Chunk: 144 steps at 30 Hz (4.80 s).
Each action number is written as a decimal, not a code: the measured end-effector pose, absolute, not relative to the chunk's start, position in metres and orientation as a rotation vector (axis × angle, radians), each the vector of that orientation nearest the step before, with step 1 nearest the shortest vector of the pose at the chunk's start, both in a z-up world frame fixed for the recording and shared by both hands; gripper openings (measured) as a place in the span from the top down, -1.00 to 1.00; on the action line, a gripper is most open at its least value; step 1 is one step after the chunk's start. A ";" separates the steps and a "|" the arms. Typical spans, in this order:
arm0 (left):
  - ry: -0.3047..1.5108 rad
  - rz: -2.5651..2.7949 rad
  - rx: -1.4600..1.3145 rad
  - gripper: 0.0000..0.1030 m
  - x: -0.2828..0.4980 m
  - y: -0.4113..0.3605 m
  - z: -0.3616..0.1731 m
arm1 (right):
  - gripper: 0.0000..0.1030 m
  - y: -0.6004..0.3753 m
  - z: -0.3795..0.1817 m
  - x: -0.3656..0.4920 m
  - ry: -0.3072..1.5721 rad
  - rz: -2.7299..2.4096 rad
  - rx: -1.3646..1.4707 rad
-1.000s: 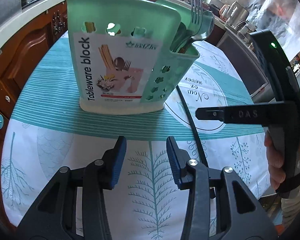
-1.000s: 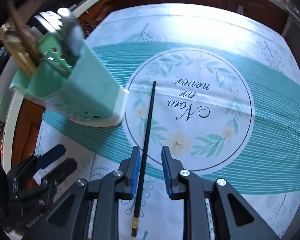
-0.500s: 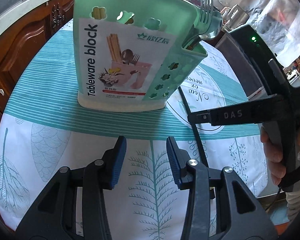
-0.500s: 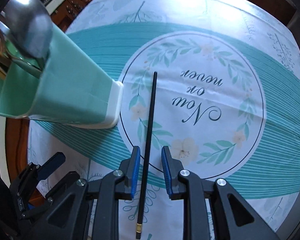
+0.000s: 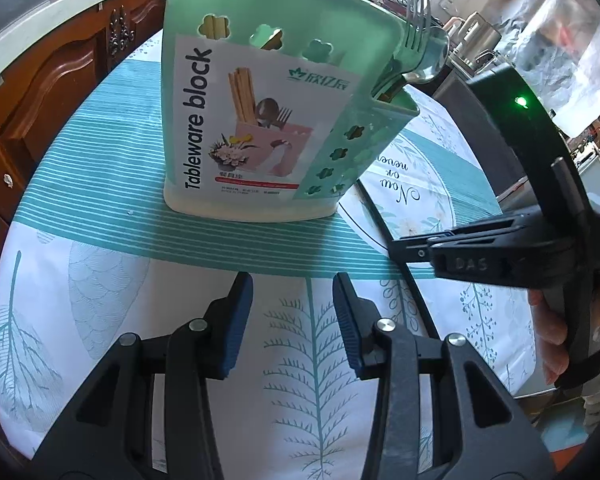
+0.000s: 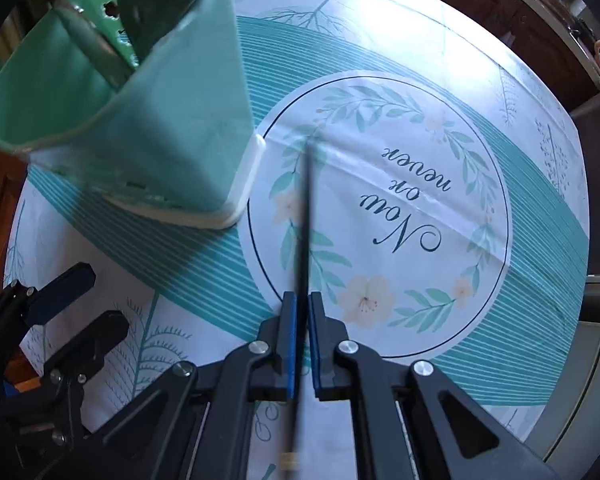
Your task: Organize utensils
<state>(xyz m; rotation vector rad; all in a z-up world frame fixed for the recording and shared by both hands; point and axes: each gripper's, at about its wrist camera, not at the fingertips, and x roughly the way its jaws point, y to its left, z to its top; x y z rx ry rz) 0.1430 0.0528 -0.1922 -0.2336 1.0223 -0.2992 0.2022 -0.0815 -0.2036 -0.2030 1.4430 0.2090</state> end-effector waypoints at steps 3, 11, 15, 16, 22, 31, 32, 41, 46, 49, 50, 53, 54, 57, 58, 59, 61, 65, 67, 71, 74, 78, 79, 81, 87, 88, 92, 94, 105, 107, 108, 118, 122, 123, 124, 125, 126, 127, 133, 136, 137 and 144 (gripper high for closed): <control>1.017 -0.296 -0.217 0.26 0.141 0.050 -0.189 | 0.90 -0.090 -0.207 0.196 1.458 0.229 -0.120; 1.000 -0.298 -0.191 0.26 0.137 0.045 -0.182 | 0.90 -0.136 -0.196 0.166 1.374 0.298 0.167; 0.986 -0.294 -0.178 0.26 0.133 0.042 -0.174 | 0.90 -0.149 -0.163 0.146 1.231 0.349 0.253; 0.982 -0.293 -0.176 0.26 0.132 0.042 -0.172 | 0.90 -0.151 -0.154 0.140 1.189 0.362 0.265; 0.942 -0.269 -0.163 0.26 0.126 0.046 -0.154 | 0.91 -0.164 -0.100 0.113 0.950 0.428 0.288; 0.881 -0.223 -0.177 0.26 0.117 0.065 -0.125 | 0.91 -0.177 -0.029 0.106 0.739 0.497 0.284; 0.880 -0.221 -0.180 0.26 0.116 0.067 -0.124 | 0.91 -0.175 -0.019 0.106 0.719 0.503 0.275; 0.885 -0.225 -0.190 0.26 0.117 0.074 -0.128 | 0.92 -0.147 0.040 0.108 0.556 0.563 0.197; 0.886 -0.222 -0.195 0.26 0.120 0.078 -0.133 | 0.92 -0.129 0.048 0.117 0.507 0.575 0.174; 0.889 -0.219 -0.201 0.26 0.123 0.083 -0.134 | 0.92 -0.123 0.045 0.126 0.487 0.562 0.173; 0.890 -0.218 -0.203 0.26 0.123 0.084 -0.135 | 0.92 -0.122 0.043 0.129 0.488 0.560 0.178; 0.888 -0.216 -0.208 0.26 0.125 0.084 -0.135 | 0.92 -0.119 0.041 0.138 0.479 0.554 0.187; 0.887 -0.217 -0.210 0.26 0.125 0.085 -0.134 | 0.92 -0.118 0.040 0.140 0.477 0.553 0.189; 0.883 -0.217 -0.210 0.26 0.126 0.087 -0.133 | 0.92 -0.111 0.036 0.146 0.470 0.549 0.181; 0.881 -0.217 -0.212 0.26 0.127 0.087 -0.133 | 0.92 -0.108 0.034 0.148 0.468 0.548 0.175; 0.880 -0.218 -0.214 0.26 0.127 0.088 -0.133 | 0.92 -0.105 0.032 0.150 0.470 0.550 0.169; 0.880 -0.216 -0.216 0.26 0.128 0.089 -0.133 | 0.92 -0.099 0.025 0.153 0.475 0.546 0.151; 0.886 -0.213 -0.219 0.26 0.129 0.091 -0.136 | 0.92 -0.086 0.010 0.155 0.479 0.531 0.094; 0.887 -0.211 -0.222 0.26 0.129 0.092 -0.136 | 0.92 -0.076 -0.001 0.155 0.479 0.523 0.042; 0.889 -0.209 -0.223 0.26 0.129 0.092 -0.137 | 0.92 -0.062 -0.032 0.161 0.573 0.536 -0.001; 0.887 -0.211 -0.221 0.26 0.129 0.091 -0.137 | 0.91 -0.053 -0.058 0.170 0.661 0.539 -0.016; 0.889 -0.212 -0.218 0.26 0.128 0.090 -0.136 | 1.00 -0.049 -0.077 0.180 0.731 0.548 0.014; 0.889 -0.211 -0.217 0.26 0.128 0.090 -0.136 | 1.00 -0.049 -0.080 0.182 0.748 0.560 0.032; 0.892 -0.214 -0.213 0.26 0.128 0.088 -0.136 | 0.99 -0.050 -0.081 0.182 0.741 0.564 0.045; 0.899 -0.219 -0.206 0.20 0.127 0.081 -0.135 | 0.99 -0.066 -0.078 0.171 0.726 0.564 0.096; 0.900 -0.220 -0.204 0.16 0.127 0.080 -0.135 | 0.99 -0.070 -0.078 0.168 0.723 0.563 0.109; 0.895 -0.228 -0.202 -0.09 0.123 0.075 -0.133 | 0.97 -0.090 -0.076 0.153 0.698 0.542 0.150; 0.895 -0.228 -0.197 -0.17 0.122 0.072 -0.133 | 0.91 -0.100 -0.077 0.148 0.696 0.531 0.175; 0.897 -0.202 -0.105 -0.56 0.103 0.038 -0.130 | 0.75 -0.156 -0.099 0.110 0.702 0.370 0.238; 0.893 -0.200 -0.099 -0.58 0.099 0.033 -0.129 | 0.44 -0.164 -0.103 0.099 0.700 0.331 0.245; 0.890 -0.198 -0.096 -0.60 0.097 0.030 -0.128 | 0.26 -0.168 -0.105 0.092 0.691 0.306 0.246; 0.844 -0.134 -0.045 -0.81 0.077 0.005 -0.106 | -0.05 -0.193 -0.117 0.053 0.754 0.185 0.254; 0.795 -0.098 0.015 -0.81 0.067 -0.006 -0.095 | -0.06 -0.196 -0.111 0.042 0.756 0.177 0.247; 0.787 -0.096 0.019 -0.81 0.066 -0.007 -0.092 | -0.06 -0.195 -0.109 0.039 0.751 0.171 0.238; 0.777 -0.093 0.021 -0.81 0.062 -0.009 -0.089 | -0.10 -0.195 -0.106 0.036 0.746 0.164 0.230; 0.767 -0.092 0.020 -0.82 0.059 -0.009 -0.087 | -0.13 -0.194 -0.105 0.034 0.741 0.161 0.226; 0.757 -0.088 0.021 -0.81 0.058 -0.008 -0.084 | -0.18 -0.193 -0.103 0.031 0.732 0.154 0.217; 0.745 -0.072 0.029 -0.81 0.054 -0.009 -0.081 | -0.21 -0.193 -0.102 0.028 0.723 0.144 0.206; 0.718 -0.060 0.014 -0.81 0.048 -0.002 -0.073 | -0.25 -0.191 -0.099 0.017 0.697 0.137 0.180; 0.729 -0.058 0.008 -0.81 0.049 -0.002 -0.074 | -0.25 -0.191 -0.097 0.014 0.677 0.130 0.171; 0.732 -0.056 0.005 -0.81 0.049 -0.001 -0.075 | -0.25 -0.191 -0.097 0.014 0.675 0.126 0.169; 0.735 -0.051 0.008 -0.81 0.050 -0.003 -0.077 | -0.25 -0.190 -0.097 0.013 0.681 0.114 0.171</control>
